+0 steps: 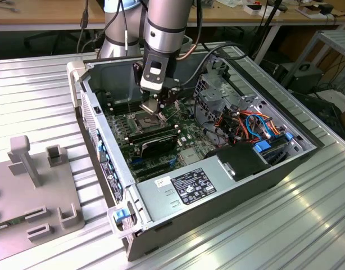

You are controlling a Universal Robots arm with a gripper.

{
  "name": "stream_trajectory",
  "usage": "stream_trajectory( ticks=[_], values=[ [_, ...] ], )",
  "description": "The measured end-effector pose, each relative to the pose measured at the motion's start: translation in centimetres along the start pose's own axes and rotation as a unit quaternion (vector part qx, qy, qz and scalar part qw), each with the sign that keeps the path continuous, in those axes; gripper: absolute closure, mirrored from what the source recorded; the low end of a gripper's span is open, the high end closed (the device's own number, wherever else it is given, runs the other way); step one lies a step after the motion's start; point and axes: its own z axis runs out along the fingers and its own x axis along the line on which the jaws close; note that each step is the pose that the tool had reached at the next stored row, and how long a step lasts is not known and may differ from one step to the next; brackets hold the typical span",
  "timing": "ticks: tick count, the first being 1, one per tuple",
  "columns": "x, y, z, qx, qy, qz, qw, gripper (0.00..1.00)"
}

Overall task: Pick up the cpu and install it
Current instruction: 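Place the cpu into insertion slot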

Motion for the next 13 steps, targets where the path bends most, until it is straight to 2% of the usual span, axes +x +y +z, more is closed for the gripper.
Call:
stream_trajectory(
  ticks=[1,6,9,13],
  values=[
    [0.00,0.00,0.04,-0.0001,-0.0006,0.023,0.99974,0.45],
    [0.00,0.00,0.10,-0.0002,-0.0016,0.061,0.99813,0.45],
    [0.00,0.00,0.12,-0.0003,-0.0021,0.083,0.99651,0.45],
    [0.00,0.00,0.15,-0.0004,-0.0029,0.115,0.99340,0.45]
  ],
)
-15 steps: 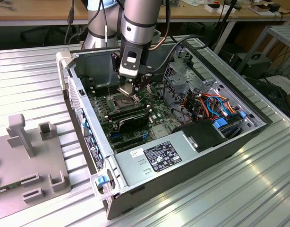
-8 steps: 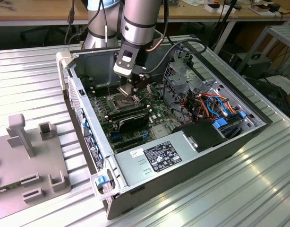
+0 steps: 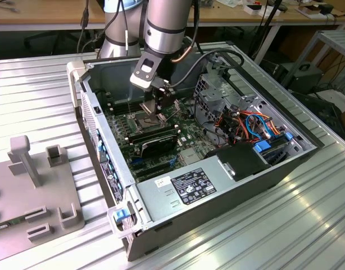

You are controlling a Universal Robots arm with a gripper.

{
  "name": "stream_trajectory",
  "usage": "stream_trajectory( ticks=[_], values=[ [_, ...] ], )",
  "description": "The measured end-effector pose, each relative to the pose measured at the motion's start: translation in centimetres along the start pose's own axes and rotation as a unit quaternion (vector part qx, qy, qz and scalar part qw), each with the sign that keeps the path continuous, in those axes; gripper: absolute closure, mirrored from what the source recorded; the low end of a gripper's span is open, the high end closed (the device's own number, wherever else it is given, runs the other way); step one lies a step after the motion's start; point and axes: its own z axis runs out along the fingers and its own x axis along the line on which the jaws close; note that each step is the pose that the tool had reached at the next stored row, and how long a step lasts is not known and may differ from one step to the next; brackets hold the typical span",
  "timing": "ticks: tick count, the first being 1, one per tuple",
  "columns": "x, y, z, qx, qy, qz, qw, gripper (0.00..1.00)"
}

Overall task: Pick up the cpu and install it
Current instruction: 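Place the cpu into insertion slot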

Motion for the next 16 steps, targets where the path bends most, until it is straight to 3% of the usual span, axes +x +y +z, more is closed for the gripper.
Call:
stream_trajectory(
  ticks=[3,7,16],
  values=[
    [0.00,0.00,0.03,-0.0001,-0.0007,0.027,0.99963,0.45],
    [0.00,0.00,0.05,-0.0002,-0.0014,0.055,0.99849,0.45],
    [0.01,0.00,0.31,-0.0002,-0.0014,0.055,0.99847,0.45]
  ],
)
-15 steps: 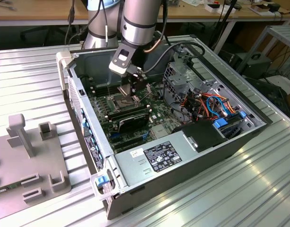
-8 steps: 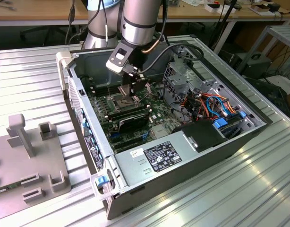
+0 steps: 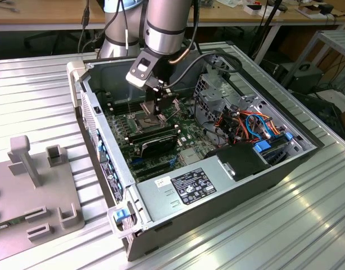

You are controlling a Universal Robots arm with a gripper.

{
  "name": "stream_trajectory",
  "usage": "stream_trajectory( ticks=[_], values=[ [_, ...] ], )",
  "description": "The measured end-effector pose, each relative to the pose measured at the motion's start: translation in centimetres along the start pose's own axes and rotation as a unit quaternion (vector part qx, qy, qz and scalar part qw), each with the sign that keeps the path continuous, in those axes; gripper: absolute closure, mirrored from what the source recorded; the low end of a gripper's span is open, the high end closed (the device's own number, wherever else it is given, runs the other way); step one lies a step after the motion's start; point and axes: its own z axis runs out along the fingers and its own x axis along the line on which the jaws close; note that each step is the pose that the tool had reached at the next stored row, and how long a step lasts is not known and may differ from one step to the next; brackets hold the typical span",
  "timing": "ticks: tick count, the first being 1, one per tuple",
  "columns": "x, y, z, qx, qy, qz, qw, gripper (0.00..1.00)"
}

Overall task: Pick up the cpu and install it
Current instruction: 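Place the cpu into insertion slot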

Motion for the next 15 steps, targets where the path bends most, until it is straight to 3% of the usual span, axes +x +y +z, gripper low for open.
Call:
stream_trajectory(
  ticks=[15],
  values=[
    [0.09,0.01,1.08,0.0000,0.0000,0.001,1.00000,0.45]
  ],
)
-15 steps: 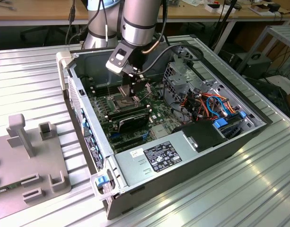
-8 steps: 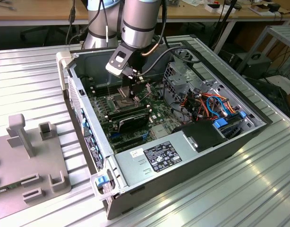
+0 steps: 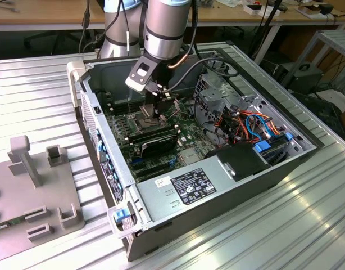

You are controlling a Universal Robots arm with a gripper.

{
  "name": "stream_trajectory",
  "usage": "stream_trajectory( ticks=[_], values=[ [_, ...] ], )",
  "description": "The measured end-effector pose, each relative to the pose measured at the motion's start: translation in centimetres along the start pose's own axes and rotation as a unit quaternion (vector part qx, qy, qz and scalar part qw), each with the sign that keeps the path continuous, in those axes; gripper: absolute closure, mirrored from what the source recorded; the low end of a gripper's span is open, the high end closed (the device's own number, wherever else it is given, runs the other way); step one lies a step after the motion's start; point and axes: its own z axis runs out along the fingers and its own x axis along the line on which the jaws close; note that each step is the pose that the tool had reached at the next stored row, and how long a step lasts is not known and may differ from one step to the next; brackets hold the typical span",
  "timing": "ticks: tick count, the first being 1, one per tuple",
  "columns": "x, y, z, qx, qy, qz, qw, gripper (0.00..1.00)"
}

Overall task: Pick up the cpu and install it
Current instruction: 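Place the cpu into insertion slot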

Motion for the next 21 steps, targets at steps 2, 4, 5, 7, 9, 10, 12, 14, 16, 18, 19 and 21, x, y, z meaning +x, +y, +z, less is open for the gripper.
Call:
stream_trajectory(
  ticks=[2,4,5,7,9,10,12,14,16,18,19,21],
  values=[
    [0.00,0.00,0.09,0.0000,0.0000,0.000,1.00000,0.45],
    [0.01,0.00,0.18,0.0000,0.0001,0.001,1.00000,0.45],
    [0.05,-0.01,0.24,0.0000,0.0000,0.001,1.00000,0.45],
    [0.22,-0.01,0.33,-0.0001,0.0000,0.002,1.00000,0.45],
    [0.45,0.00,0.41,0.0000,0.0000,0.003,0.99999,0.45],
    [0.62,0.00,0.48,-0.0001,0.0001,0.004,0.99999,0.45],
    [0.68,0.00,0.76,-0.0001,0.0000,0.005,0.99999,0.45],
    [0.70,0.00,1.18,0.0000,0.0000,0.006,0.99998,0.45],
    [0.70,0.00,1.55,-0.0001,-0.0001,0.007,0.99998,0.45],
    [0.69,0.01,1.67,0.0000,-0.0001,0.007,0.99998,0.45],
    [0.69,0.01,1.67,0.0000,-0.0002,0.007,0.99998,0.45],
    [0.70,0.01,1.73,-0.0001,0.0001,0.007,0.99998,0.45]
  ],
)
